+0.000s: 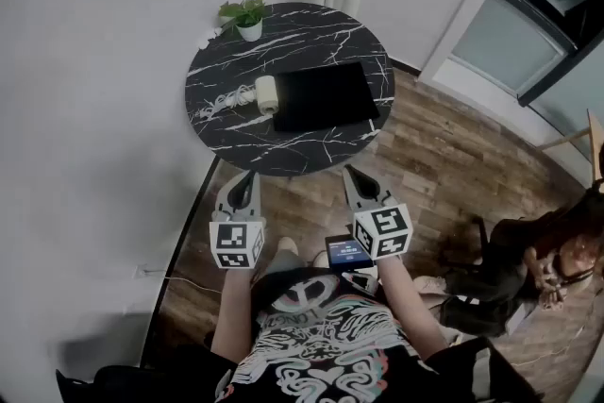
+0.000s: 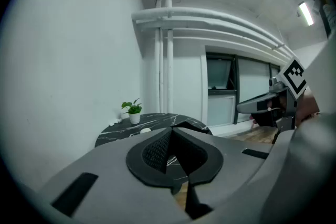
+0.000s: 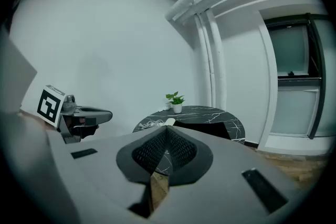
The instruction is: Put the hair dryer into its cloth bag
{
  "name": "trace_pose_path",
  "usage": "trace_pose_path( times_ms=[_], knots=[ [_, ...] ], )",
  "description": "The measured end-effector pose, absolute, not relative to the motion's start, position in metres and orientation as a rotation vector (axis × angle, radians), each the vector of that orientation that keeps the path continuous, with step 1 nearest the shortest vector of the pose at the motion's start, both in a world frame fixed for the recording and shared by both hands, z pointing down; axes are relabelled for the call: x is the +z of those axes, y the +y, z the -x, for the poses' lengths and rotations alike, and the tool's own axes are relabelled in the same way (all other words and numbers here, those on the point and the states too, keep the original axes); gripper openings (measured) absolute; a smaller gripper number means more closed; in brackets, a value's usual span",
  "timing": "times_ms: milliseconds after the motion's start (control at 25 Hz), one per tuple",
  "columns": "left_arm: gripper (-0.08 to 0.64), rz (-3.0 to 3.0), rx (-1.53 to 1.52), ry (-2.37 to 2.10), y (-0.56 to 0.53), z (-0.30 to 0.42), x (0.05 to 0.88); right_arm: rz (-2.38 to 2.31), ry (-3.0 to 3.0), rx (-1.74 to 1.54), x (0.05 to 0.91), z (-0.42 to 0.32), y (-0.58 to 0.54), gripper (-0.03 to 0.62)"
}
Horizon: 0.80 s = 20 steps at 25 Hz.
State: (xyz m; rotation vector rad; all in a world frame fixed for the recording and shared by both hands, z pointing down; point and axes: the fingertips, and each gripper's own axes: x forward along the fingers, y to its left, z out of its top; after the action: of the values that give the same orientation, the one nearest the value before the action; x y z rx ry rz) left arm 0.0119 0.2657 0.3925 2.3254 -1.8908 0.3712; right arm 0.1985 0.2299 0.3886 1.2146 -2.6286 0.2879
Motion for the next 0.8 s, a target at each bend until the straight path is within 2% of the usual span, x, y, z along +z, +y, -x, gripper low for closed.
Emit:
trace_pose_path(
  times_ms=[800],
  knots=[
    [0.014,-2.296,0.392,-1.962,0.279,-0.005,0.383,-1.195,-2.665,0.276,0.381,-0.194,0.237,0.018]
  ],
)
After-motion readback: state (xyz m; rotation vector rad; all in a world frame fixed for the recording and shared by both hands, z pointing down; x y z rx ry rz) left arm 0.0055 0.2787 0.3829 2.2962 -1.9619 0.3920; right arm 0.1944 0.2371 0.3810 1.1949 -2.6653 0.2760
